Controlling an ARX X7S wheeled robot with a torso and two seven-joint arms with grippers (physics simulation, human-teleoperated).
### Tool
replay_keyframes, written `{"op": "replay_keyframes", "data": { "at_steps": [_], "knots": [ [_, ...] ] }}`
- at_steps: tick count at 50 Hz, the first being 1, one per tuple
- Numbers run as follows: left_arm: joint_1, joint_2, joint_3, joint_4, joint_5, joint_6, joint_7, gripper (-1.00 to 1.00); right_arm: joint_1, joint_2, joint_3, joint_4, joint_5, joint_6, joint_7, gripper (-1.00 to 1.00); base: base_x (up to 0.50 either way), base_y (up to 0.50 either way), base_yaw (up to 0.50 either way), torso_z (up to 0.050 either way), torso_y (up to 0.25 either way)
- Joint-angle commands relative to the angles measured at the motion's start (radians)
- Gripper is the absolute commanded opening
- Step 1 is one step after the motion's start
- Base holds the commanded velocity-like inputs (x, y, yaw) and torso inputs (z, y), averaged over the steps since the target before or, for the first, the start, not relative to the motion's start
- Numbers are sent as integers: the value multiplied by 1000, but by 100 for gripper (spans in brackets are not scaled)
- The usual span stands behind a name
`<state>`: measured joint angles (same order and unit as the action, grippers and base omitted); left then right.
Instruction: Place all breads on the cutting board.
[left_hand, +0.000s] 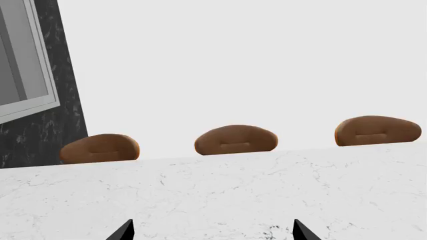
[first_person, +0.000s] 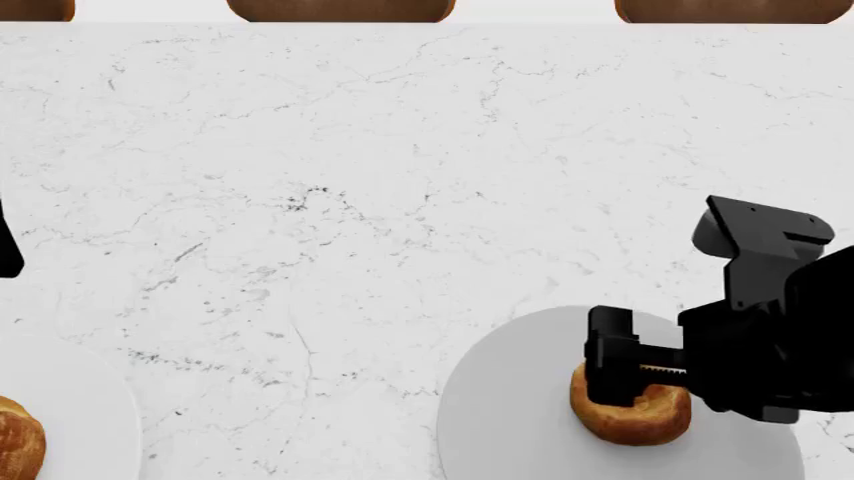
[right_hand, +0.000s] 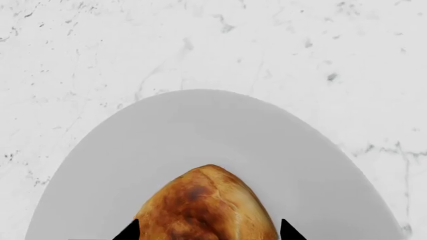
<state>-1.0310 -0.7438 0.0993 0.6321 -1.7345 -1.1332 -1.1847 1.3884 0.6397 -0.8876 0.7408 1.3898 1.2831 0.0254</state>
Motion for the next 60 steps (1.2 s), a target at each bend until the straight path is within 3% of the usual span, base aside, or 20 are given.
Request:
{"op": "replay_keyframes", "data": {
  "at_steps": [1, 22, 23, 40, 52, 60],
  "knots": [
    [-7, -3, 8, 0, -6, 5, -7, 100, -13, -9, -7, 19, -4, -16, -41, 100, 0, 0, 0, 0, 0],
    [-16, -6, 23, -3, -5, 11, -10, 100, -19, -27, -27, 54, -21, -38, -105, 100, 2, 0, 1, 0, 0],
    [-16, -6, 24, -3, -7, 11, -11, 100, -20, -27, -28, 52, -21, -38, -104, -100, 0, 0, 0, 0, 0],
    [-10, -13, 20, 3, -10, 26, -10, 100, 54, 37, 77, -96, 122, 45, 44, -100, 0, 0, 1, 0, 0],
    [-14, -28, 20, -4, -6, 26, 2, 100, 143, 93, 177, -214, 287, 106, 240, -100, 0, 0, 0, 0, 0],
    [-99, -45, 70, -46, -65, -11, -23, 100, 174, 127, 218, -315, 415, 136, 371, -100, 0, 0, 0, 0, 0]
  ]
}}
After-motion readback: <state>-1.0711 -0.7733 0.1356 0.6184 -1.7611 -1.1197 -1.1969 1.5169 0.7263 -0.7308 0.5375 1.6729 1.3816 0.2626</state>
